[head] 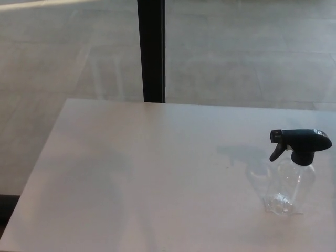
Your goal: The robot uses its right hand to grab and lift the lid of the spray bottle kept in the middle of the desk and places the lid on the right side of the bottle
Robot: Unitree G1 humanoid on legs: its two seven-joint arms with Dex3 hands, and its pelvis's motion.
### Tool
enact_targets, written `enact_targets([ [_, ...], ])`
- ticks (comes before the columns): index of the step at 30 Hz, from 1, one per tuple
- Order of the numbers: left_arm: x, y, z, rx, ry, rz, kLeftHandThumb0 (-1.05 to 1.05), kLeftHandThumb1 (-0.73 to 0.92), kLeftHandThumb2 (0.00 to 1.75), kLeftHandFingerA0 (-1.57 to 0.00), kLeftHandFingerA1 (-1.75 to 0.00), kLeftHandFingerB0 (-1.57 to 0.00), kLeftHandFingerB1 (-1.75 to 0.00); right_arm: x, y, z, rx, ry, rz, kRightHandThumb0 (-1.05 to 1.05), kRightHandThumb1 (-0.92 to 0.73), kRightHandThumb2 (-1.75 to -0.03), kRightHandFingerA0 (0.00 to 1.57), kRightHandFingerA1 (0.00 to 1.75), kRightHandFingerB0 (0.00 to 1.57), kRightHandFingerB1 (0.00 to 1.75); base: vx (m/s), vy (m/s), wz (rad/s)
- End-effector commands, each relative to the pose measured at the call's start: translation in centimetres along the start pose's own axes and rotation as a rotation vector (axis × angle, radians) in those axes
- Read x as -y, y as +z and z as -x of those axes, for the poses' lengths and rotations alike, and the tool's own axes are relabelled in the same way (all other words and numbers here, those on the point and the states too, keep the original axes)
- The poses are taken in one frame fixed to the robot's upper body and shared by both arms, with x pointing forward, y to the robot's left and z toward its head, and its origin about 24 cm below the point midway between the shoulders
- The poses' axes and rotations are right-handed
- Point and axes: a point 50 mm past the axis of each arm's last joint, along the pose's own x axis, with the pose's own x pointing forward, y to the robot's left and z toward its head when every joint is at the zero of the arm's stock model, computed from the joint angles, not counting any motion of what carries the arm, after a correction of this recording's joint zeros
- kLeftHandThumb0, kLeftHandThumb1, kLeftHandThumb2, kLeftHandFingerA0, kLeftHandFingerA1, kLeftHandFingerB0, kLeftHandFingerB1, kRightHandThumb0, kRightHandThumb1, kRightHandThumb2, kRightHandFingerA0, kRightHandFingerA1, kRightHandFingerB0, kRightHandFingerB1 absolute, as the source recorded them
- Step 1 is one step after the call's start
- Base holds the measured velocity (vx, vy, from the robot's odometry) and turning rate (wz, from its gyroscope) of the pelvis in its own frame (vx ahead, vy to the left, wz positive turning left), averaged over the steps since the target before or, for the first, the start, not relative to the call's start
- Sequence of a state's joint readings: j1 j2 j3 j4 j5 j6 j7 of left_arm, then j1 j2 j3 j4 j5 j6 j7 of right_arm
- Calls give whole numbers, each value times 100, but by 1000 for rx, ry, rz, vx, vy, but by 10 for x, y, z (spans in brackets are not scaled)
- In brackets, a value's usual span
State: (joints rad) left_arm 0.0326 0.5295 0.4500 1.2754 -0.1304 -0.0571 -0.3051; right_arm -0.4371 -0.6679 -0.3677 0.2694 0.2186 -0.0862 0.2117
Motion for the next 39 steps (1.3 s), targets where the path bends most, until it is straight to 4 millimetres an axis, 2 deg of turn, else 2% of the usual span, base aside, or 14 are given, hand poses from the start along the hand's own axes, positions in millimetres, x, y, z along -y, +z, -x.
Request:
enact_targets([
  [1,-8,4,2,25,15,14,-79,68,107,-49,-61,-33,-54,-81,33,-10,78,590,400,-79,-53,-89,17,50,15,41,0,0,0],
  [2,-9,4,3,27,13,9,-81,87,66,-56,-51,-37,-40,-86,35,-9,63,633,426,-77,-66,-61,19,41,22,29,0,0,0],
  [12,-8,5,2,30,16,11,-81,86,66,-57,-51,-38,-40,-110,21,-5,-87,867,574,-81,-71,-62,18,42,29,30,0,0,0],
  [13,-8,6,2,31,15,11,-78,68,107,-51,-62,-34,-53,-110,19,-4,-95,874,588,-81,-70,-62,18,43,30,30,0,0,0],
  [15,-8,5,2,35,8,4,-81,87,66,-56,-52,-38,-40,-111,18,-4,-92,881,598,-81,-70,-62,20,45,31,30,0,0,0],
  [16,-8,5,2,35,8,2,-77,68,108,-50,-62,-32,-53,-112,17,-3,-95,885,600,-81,-69,-62,19,46,31,31,0,0,0],
  [17,-8,5,2,30,6,14,-81,87,66,-55,-51,-37,-39,-114,13,-2,-120,920,618,-79,-55,-91,16,51,23,43,0,0,0],
  [21,-6,4,2,32,5,11,-81,87,66,-56,-51,-38,-40,-115,12,-4,-165,977,676,-80,-73,-63,15,38,25,29,0,0,0],
  [23,-6,4,2,30,1,14,-82,87,66,-55,-51,-37,-40,-115,13,-7,-235,1051,779,-84,-59,-98,4,32,11,37,0,0,0],
  [24,-6,4,2,31,3,18,-82,86,66,-56,-51,-38,-40,-116,14,-8,-248,1063,815,-84,-75,-64,7,29,19,26,0,0,0],
  [33,-5,5,1,31,2,22,-81,86,66,-56,-52,-38,-40,-127,24,-13,-188,1015,1102,-86,-57,-95,4,42,20,43,0,0,0],
  [34,-5,4,1,28,4,26,-82,70,107,-51,-60,-33,-52,-128,24,-13,-179,1011,1115,-81,-70,-62,15,38,29,30,0,0,0],
  [35,-4,3,1,24,7,34,-80,86,65,-57,-50,-39,-40,-131,25,-13,-147,998,1146,-78,-70,-62,25,43,31,30,0,0,0],
  [39,-6,4,2,31,0,-5,-83,88,66,-55,-50,-37,-39,-137,25,-11,-64,924,1122,-65,-67,-60,67,78,40,34,0,0,0],
])
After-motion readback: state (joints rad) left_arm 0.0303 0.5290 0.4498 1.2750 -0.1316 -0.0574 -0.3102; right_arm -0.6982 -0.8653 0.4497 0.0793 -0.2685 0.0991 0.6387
